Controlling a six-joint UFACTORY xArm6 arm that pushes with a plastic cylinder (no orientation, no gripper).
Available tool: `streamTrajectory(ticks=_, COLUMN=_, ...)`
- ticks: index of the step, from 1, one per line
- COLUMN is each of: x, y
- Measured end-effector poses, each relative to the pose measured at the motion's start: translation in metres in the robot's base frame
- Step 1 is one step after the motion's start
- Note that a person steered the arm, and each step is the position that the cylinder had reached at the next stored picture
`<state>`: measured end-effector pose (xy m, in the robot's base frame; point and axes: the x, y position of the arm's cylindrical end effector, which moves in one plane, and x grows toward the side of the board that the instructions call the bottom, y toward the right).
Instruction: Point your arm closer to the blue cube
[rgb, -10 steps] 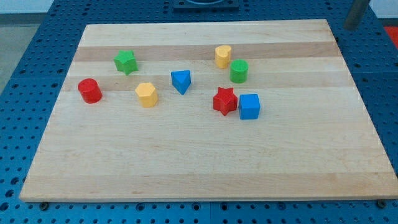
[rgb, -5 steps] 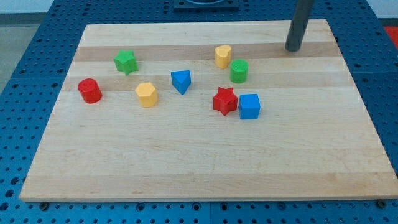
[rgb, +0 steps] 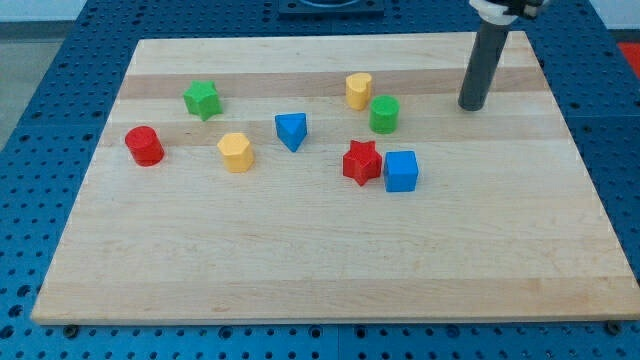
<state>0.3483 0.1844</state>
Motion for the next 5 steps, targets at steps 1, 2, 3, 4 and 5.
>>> streamTrajectory(ticks=1, x=0.037, y=0.014)
streamTrajectory(ticks=2, x=0.064, y=0.023)
streamTrajectory(ticks=3, x=0.07, y=0.012)
streamTrajectory(ticks=4, x=0.07, y=-0.004)
streamTrajectory(ticks=5, x=0.07, y=-0.013)
